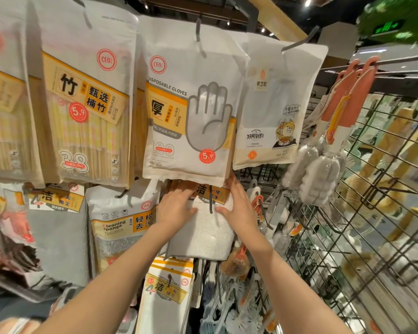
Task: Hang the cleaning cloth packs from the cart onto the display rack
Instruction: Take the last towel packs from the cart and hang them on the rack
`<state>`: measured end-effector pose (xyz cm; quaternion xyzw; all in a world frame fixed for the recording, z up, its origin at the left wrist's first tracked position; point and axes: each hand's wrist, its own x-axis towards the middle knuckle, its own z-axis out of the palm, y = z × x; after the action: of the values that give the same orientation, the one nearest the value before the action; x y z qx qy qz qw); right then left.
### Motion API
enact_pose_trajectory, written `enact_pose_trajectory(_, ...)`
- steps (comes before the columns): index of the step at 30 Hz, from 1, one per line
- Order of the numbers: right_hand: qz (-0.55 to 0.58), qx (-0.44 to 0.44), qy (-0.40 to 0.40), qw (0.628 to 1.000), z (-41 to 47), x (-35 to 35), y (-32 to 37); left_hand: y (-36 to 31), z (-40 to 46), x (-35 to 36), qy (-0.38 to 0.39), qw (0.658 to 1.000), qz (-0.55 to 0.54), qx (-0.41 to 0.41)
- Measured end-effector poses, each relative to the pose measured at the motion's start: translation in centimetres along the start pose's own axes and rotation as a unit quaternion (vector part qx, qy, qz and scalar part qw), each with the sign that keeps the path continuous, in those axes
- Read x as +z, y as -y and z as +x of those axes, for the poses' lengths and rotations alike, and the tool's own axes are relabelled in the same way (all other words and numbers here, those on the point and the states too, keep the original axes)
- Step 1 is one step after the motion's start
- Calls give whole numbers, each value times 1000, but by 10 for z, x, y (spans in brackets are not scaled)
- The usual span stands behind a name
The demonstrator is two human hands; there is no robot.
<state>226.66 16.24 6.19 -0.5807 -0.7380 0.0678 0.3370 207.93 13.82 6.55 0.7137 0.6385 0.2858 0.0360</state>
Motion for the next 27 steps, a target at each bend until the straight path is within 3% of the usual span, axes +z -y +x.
enact_pose_trajectory(10,-26,-26,54,998,-16,-11,12,-6,-20,-10,44,999,19,24)
enact_pose_trajectory(17,17,-39,36,998,-60,-3,18,5,-68,11,35,996,-58,56)
enact_pose_trajectory(27,68,-75,55,993,-146,44,24,29,-142,48,31,985,-165,35)
